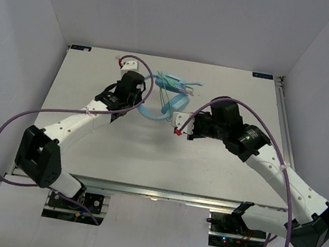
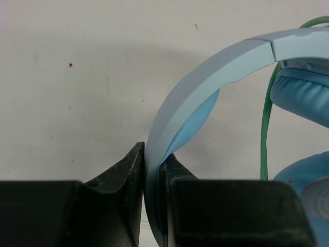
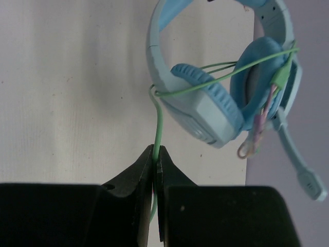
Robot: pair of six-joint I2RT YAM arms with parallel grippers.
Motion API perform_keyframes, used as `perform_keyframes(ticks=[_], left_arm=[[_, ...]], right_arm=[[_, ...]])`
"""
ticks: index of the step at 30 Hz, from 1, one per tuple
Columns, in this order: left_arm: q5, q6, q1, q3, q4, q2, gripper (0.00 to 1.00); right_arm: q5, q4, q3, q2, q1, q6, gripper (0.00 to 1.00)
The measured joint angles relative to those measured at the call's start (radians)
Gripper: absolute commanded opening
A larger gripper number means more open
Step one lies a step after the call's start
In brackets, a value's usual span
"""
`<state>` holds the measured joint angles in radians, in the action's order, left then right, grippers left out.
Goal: Wrap the headphones
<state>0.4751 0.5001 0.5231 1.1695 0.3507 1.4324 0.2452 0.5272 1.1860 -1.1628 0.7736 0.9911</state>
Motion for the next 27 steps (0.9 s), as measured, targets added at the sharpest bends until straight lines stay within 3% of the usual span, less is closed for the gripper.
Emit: perform_keyframes(ticks=[18, 27], left_arm=[[-0.363, -0.158, 0.075, -0.019, 0.06, 0.237, 0.0], [-0.505, -0.21, 0.12, 0.028, 0.111, 0.339, 0.0]], right_arm=[[-0.177, -0.005, -0.024, -0.115, 0.164, 0.162, 0.09], [-0.131, -0.005, -0.027, -0.182, 0.213, 0.187, 0.08]])
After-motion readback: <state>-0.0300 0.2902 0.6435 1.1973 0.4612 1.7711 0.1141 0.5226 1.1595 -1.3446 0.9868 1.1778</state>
